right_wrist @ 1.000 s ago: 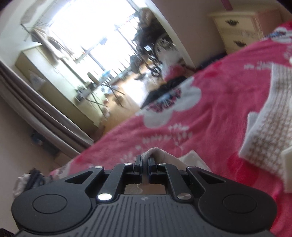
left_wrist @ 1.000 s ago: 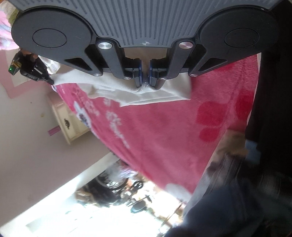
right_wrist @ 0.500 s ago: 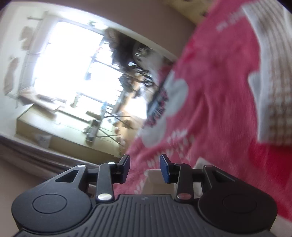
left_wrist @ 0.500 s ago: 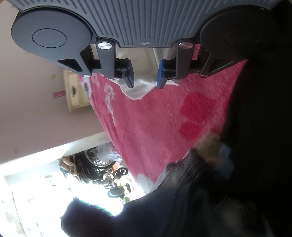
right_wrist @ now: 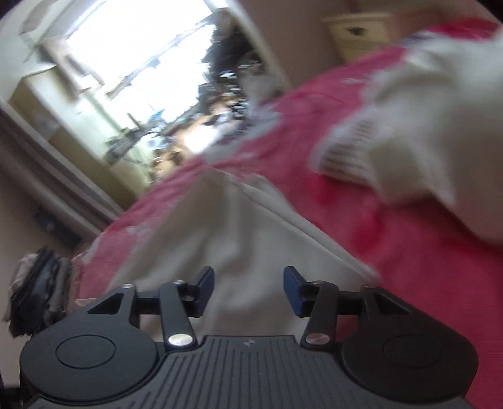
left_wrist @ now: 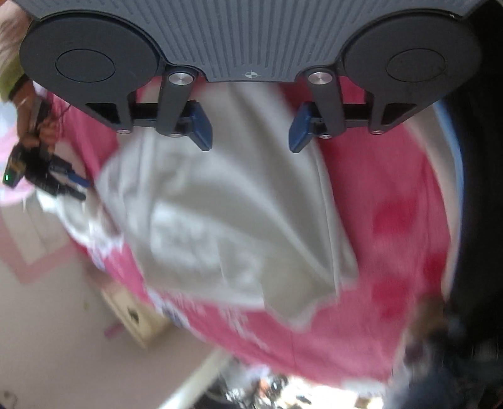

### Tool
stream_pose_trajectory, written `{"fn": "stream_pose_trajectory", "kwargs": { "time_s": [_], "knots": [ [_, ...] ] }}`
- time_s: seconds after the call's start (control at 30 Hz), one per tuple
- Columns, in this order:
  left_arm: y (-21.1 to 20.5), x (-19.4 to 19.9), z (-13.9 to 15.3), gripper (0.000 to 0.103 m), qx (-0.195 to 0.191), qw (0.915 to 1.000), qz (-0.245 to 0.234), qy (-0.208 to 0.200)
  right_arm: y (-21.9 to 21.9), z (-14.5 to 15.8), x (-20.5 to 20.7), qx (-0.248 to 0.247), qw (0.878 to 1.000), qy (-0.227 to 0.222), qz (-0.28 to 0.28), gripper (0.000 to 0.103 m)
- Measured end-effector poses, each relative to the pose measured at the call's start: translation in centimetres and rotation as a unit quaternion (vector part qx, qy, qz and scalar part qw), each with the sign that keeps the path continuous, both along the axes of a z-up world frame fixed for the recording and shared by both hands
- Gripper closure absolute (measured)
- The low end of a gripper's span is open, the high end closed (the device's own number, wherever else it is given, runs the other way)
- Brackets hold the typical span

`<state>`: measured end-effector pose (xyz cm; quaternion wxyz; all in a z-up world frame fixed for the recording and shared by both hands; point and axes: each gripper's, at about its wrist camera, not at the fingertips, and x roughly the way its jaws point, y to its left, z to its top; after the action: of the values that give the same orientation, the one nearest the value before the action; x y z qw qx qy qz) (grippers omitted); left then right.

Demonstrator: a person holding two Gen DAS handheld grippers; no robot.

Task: Fold clothes
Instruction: 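Lift the hem with both grippers and fold it over toward the collar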

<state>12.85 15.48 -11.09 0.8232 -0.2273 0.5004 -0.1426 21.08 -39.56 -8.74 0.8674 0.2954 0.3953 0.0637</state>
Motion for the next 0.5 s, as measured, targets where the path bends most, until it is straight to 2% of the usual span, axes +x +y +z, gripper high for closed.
{"fn": "stream_pose_trajectory", "kwargs": {
  "time_s": [0.03, 0.2, 0.37, 0.5],
  "knots": [
    [-0.3, -0.4, -0.8, 0.039, -0.003, 0.9999, -0.002, 0.011, -1.0, -0.9, -1.0, 0.016, 1.0, 0.015, -0.015, 0.047],
    [-0.9, -0.3, -4.0, 0.038, -0.029, 0.9975, 0.017, 0.062, -4.4, -5.7, -2.0, 0.13, 0.987, 0.051, -0.076, 0.046],
    [-0.3, 0.4, -4.9, 0.037, -0.061, 0.9965, 0.042, 0.039, -5.8, -8.4, -0.4, 0.201, 0.974, 0.037, -0.102, 0.049],
    [-0.8, 0.2, -5.1, 0.038, -0.048, 0.9983, 0.032, 0.01, -5.7, -9.2, 1.3, 0.223, 0.97, 0.017, -0.096, 0.05]
  ]
}}
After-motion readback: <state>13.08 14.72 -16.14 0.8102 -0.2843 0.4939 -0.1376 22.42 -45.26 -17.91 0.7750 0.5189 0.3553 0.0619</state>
